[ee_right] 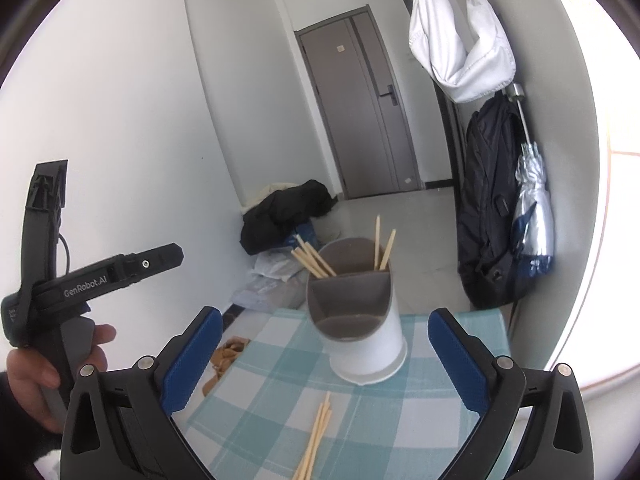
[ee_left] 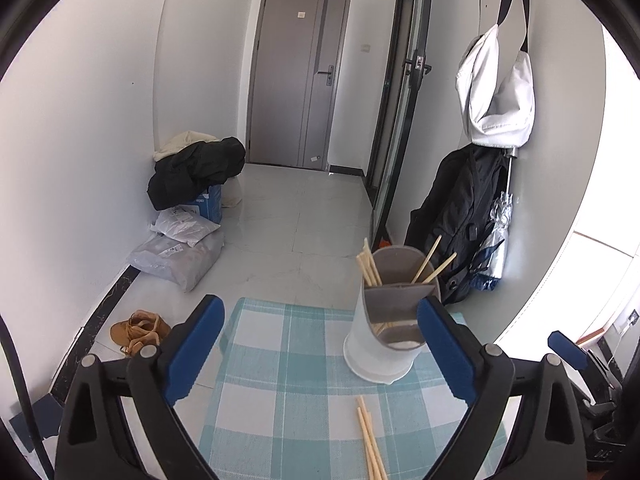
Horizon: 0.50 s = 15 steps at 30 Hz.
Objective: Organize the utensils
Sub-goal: 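Withdraw the open right gripper from above the caddy, then lower the open right gripper back to the chopstick pile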
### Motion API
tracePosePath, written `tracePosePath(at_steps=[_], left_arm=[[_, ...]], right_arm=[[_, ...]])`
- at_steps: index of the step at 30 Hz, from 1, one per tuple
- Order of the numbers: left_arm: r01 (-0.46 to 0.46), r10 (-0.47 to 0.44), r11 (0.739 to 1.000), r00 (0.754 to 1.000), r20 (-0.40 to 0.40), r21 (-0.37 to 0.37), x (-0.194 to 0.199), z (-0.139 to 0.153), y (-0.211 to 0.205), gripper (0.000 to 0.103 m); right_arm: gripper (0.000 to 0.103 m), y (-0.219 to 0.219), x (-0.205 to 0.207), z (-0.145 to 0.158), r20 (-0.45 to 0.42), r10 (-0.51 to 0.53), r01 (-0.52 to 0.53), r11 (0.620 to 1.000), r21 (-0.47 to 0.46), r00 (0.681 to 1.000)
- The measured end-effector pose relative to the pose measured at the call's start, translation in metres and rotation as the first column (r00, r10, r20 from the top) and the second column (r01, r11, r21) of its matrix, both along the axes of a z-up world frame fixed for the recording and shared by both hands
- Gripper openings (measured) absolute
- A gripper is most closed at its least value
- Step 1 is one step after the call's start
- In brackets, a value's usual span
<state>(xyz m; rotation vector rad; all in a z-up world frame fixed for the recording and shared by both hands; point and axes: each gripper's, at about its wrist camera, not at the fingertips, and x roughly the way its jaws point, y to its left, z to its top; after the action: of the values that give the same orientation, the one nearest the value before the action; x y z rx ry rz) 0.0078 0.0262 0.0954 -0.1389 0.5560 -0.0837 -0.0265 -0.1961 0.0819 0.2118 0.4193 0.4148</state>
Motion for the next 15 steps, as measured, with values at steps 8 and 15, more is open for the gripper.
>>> tracePosePath(at_steps=[8, 15], left_arm=[[0.012, -0.012, 1.0, 0.999, -0.042, 0.0, -0.01, -0.028, 0.005, 0.095], [0.005, -0.005, 1.0, 0.996, -0.09, -0.003, -0.014, -0.065, 0.009, 0.095]], right_arm=[[0.103, 0.012, -0.01, -0.031, -0.076, -0.019, 0.015, 0.998, -0.054, 0.997], [0.103, 0.018, -0.009, -0.064, -0.196, -0.002, -0.014, 0.997, -0.082, 0.981]])
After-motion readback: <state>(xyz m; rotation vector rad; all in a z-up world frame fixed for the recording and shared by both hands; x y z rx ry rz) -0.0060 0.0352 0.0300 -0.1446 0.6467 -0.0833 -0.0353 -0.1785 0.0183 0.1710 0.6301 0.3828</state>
